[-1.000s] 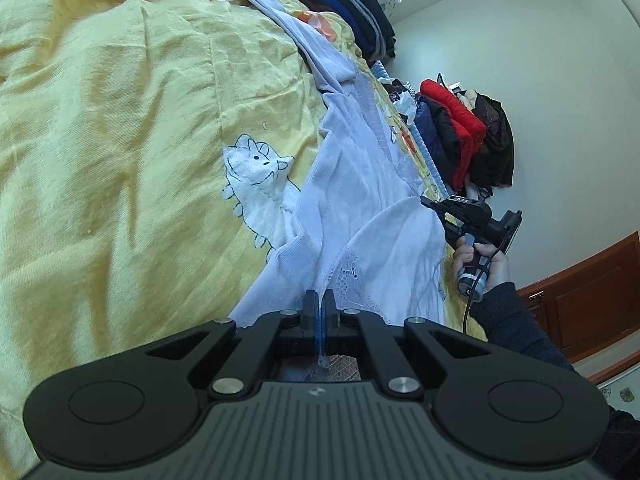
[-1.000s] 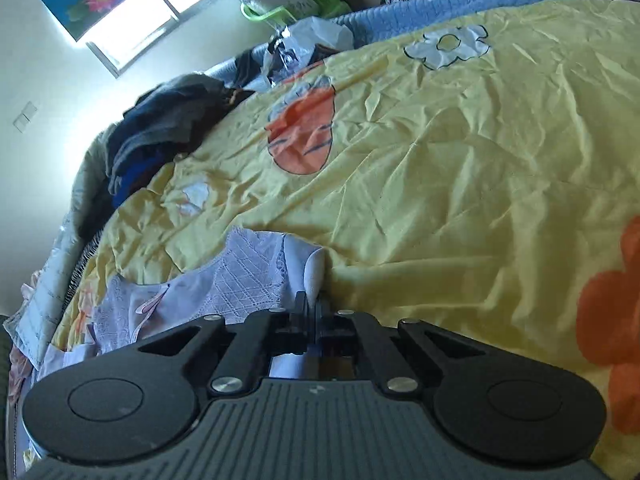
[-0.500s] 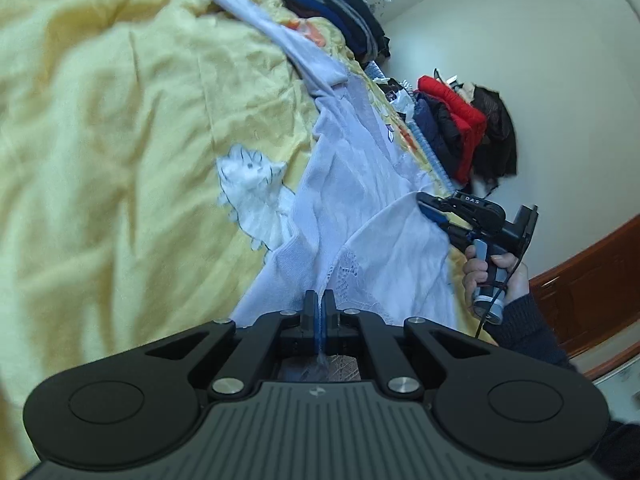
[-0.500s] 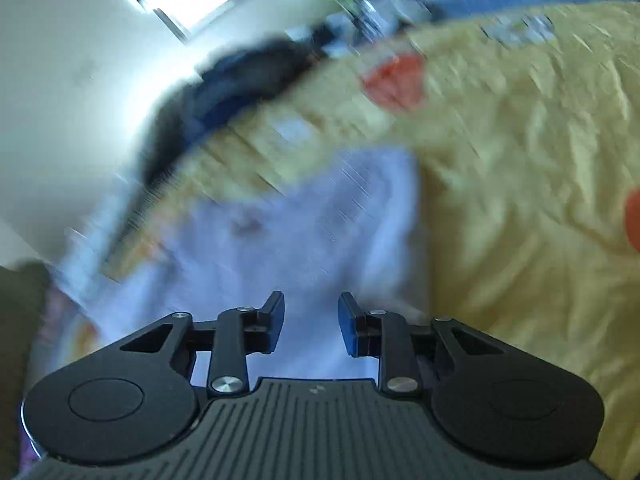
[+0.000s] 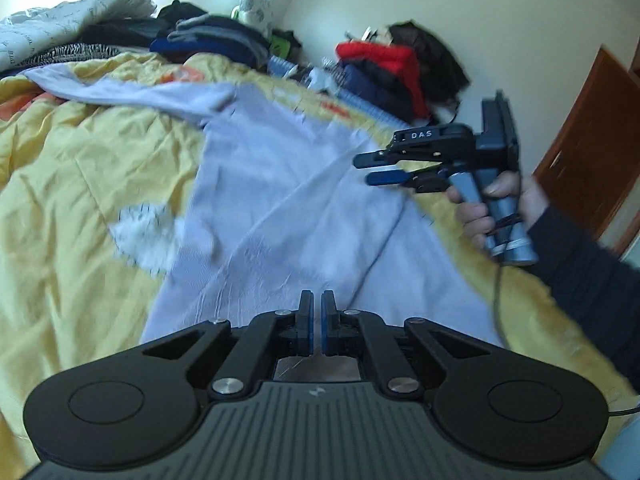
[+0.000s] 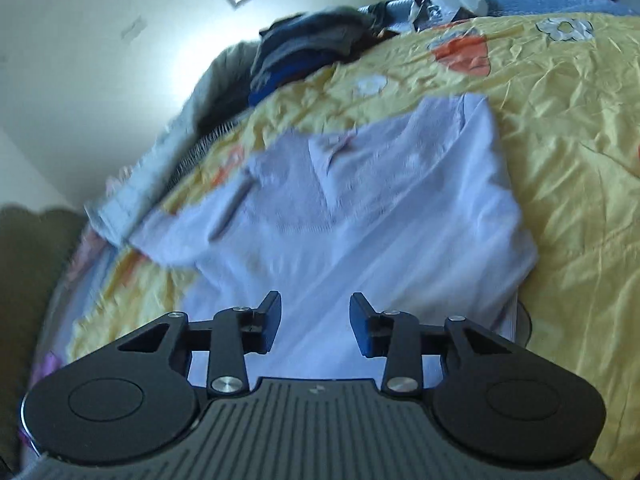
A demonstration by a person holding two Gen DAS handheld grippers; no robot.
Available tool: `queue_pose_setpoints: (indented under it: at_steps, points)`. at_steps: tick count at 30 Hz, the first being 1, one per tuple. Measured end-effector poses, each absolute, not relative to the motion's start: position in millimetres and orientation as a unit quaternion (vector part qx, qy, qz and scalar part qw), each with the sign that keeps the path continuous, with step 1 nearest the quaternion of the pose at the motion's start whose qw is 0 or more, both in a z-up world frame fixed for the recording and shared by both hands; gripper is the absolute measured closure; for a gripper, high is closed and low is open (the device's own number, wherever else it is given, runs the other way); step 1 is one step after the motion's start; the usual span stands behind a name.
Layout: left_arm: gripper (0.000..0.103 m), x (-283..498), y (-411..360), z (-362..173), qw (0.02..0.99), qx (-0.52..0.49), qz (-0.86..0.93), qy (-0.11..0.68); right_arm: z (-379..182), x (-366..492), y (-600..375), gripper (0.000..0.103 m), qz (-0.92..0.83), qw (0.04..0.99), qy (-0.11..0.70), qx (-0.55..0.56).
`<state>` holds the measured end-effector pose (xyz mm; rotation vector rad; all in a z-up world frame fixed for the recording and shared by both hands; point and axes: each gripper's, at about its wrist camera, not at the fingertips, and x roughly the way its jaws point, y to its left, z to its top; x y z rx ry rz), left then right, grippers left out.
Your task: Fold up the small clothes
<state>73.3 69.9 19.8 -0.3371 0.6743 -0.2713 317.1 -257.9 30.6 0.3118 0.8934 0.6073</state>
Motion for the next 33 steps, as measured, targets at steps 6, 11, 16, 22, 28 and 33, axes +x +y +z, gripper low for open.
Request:
queue_pose_setpoints:
  at_steps: [6,11,16,22,28,33]
  points:
    - [0.099,77,83,-2,0.903,-0.212,-0.14,0.347,3,309,-265,0.062,0.286,0.852,0.411,0.153]
    - [0.098,83,107,14,0.894,-0.268,-0.116,0.34,-2,294,-274,0.05,0.28,0.858,0.376,0.211]
    - [0.01,114,202,40,0.898,-0.369,0.04,0.235,-13,283,-283,0.045,0.303,0.862,0.337,0.228]
    - [0.01,204,327,33,0.845,-0.478,0.171,0.169,-18,288,-293,0.043,0.313,0.847,0.336,0.268]
    - [0.011,280,384,-4,0.801,-0.528,0.21,0.187,-18,289,-292,0.04,0.321,0.845,0.332,0.27]
    - [0.06,324,384,-12,0.814,-0.505,0.201,0.208,-19,289,-293,0.039,0.327,0.842,0.331,0.274]
